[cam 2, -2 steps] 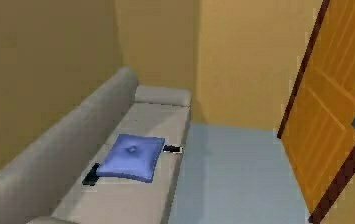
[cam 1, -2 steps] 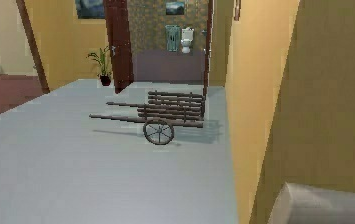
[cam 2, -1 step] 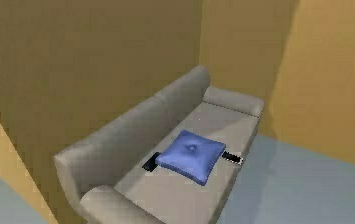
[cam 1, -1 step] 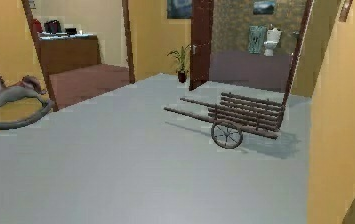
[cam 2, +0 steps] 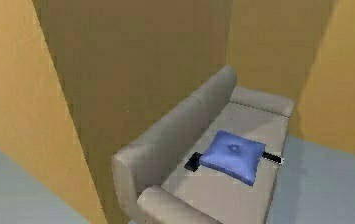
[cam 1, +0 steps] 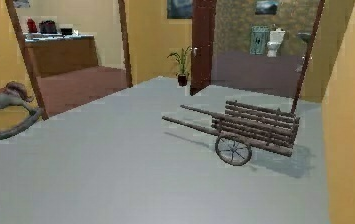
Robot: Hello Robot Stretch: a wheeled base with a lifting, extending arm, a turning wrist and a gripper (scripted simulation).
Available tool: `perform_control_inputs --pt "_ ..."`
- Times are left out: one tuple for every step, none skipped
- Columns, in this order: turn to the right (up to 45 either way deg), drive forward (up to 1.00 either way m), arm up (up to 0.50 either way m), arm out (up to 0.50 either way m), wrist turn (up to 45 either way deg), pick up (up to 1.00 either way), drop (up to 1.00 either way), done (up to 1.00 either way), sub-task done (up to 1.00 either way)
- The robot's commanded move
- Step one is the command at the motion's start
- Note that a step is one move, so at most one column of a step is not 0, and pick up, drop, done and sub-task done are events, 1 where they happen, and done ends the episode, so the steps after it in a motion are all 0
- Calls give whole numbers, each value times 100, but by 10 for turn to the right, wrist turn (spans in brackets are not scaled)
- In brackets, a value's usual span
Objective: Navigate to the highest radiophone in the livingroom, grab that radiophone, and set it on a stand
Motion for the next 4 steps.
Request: perform_control_inputs --pt "210 0 0 0 0 0 0 0 0" --pt "0 30 0 0 0 0 0 0 0" --pt "450 0 0 0 0 0 0 0 0" --pt "450 0 0 0 0 0 0 0 0"
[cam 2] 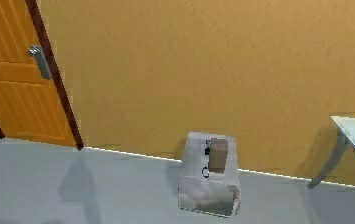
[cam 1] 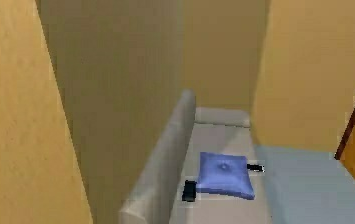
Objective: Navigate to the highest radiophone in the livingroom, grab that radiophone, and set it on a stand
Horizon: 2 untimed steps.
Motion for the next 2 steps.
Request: perform_control_inputs --pt "-450 0 0 0 0 0 0 0 0" --pt "-450 0 0 0 0 0 0 0 0"
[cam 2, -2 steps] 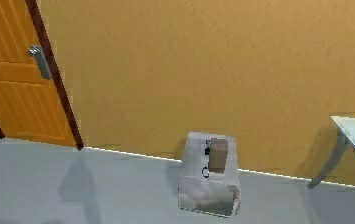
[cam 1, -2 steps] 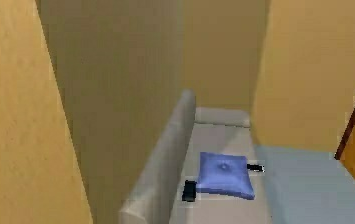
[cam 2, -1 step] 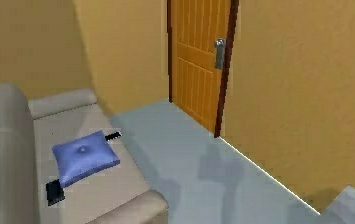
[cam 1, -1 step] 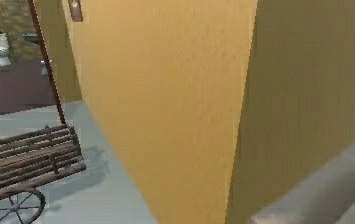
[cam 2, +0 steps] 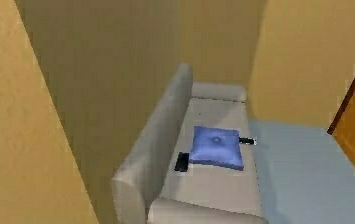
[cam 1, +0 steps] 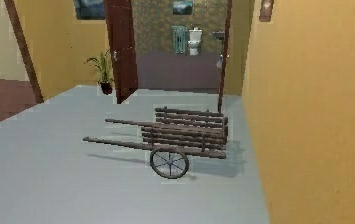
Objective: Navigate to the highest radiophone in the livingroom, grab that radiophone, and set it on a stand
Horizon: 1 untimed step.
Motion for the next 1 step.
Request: perform_control_inputs --pt "-450 0 0 0 0 0 0 0 0"
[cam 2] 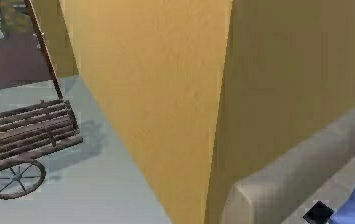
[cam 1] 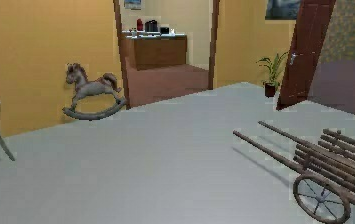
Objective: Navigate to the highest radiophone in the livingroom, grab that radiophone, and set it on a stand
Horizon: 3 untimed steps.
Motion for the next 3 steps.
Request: perform_control_inputs --pt "-210 0 0 0 0 0 0 0 0" --pt "0 45 0 0 0 0 0 0 0" --pt "-450 0 0 0 0 0 0 0 0"
